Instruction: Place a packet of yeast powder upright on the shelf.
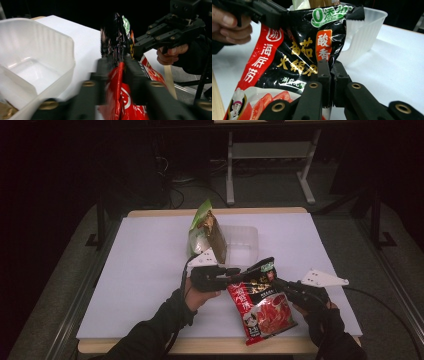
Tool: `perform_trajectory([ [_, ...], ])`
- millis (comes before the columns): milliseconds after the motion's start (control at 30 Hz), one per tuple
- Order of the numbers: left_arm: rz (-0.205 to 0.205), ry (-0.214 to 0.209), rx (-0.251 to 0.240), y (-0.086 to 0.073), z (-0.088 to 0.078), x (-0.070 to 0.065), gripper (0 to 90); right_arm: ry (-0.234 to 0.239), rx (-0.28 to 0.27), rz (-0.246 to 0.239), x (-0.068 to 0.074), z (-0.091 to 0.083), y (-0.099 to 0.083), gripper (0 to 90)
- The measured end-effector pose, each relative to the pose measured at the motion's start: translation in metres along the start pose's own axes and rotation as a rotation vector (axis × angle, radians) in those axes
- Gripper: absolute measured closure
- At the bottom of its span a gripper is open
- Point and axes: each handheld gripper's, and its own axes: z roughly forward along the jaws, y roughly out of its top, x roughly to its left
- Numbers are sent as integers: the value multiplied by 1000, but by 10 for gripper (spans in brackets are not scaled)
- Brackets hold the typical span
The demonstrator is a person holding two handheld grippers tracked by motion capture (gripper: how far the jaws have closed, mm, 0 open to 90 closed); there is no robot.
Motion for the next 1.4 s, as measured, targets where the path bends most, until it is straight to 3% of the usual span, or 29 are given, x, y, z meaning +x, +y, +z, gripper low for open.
perform_trajectory([
  [33, -10, -28, 24, -3, 3, 0, 538, 0, 0, 0, 0, 0, 0, 870],
  [67, -18, -46, 44, -6, 7, -2, 474, -2, -1, 0, 0, -1, 0, 870],
  [100, -11, -40, 60, -9, 10, -4, 407, 0, -5, 7, -1, -2, -2, 870],
  [133, -15, -39, 71, -12, 13, -5, 407, 0, -5, 7, -1, -2, -2, 870],
  [233, -53, -76, 70, -19, 21, -5, 334, 5, -12, 12, -2, -2, -4, 869],
  [333, -79, -99, 68, -21, 26, -4, 343, 3, -15, 12, -3, -2, -5, 869],
  [500, -151, -131, 14, -29, 28, 1, 659, 2, -13, 14, -3, -1, -6, 839],
  [633, -160, -145, -21, -30, 25, 0, 701, 12, -20, -1, -3, -2, -6, 757],
  [667, -162, -154, -29, -30, 23, 1, 716, -25, -16, -32, -1, -2, -8, 535],
  [767, -172, -155, -63, -29, 19, 0, 736, -17, 8, -48, -1, -3, -10, 471],
  [800, -169, -152, -72, -28, 17, -1, 755, -1, 11, -46, -3, -7, -12, 368],
  [833, -160, -139, -80, -26, 14, -2, 766, -27, 13, -51, -5, -9, -13, 342],
  [967, -126, -111, -127, -15, 2, -9, 793, -41, -25, -5, -15, -20, -16, 326],
  [1000, -119, -106, -132, -13, -2, -10, 798, -86, -27, 17, -20, -24, -18, 337],
  [1067, -74, -79, -143, -7, -10, -15, 805, -103, -24, 33, -24, -25, -20, 349],
  [1200, -47, -40, -151, -3, -19, -16, 814, -147, -4, 46, -31, -24, -25, 348],
  [1400, -18, 36, -173, 0, -34, -10, 818, -160, 14, 52, -34, -20, -29, 349],
])
